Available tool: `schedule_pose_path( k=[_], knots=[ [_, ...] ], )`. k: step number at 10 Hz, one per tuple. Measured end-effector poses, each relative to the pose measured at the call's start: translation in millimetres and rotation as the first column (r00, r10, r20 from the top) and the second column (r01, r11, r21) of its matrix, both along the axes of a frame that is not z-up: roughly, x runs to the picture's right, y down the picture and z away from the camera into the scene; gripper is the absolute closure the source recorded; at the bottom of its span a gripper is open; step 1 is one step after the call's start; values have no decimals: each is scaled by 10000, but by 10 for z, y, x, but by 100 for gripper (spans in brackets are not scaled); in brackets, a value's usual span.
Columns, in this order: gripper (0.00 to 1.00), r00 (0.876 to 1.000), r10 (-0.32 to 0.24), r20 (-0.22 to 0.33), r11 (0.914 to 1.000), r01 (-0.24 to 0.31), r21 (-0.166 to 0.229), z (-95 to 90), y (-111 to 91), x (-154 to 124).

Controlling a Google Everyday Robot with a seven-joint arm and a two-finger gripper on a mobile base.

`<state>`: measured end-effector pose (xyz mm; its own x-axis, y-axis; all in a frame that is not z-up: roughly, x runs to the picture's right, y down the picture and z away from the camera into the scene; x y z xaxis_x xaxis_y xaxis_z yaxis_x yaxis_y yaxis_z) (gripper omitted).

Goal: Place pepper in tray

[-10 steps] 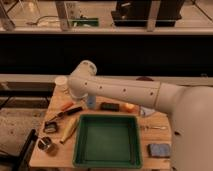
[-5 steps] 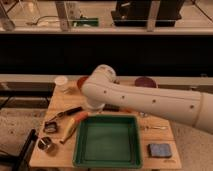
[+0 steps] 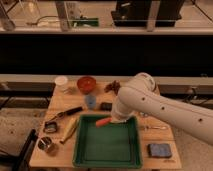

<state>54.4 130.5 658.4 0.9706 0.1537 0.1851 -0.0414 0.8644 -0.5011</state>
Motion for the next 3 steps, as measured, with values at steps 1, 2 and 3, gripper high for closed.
schedule_pose_path(
  k=[1,2,3],
  knots=[
    [85,10000,33,-4,10000,-33,-61,0,38,54],
    [73,10000,-15,20,9999,16,-171,15,95,61],
    [65,10000,-75,25,9998,76,-207,28,114,26]
  ],
)
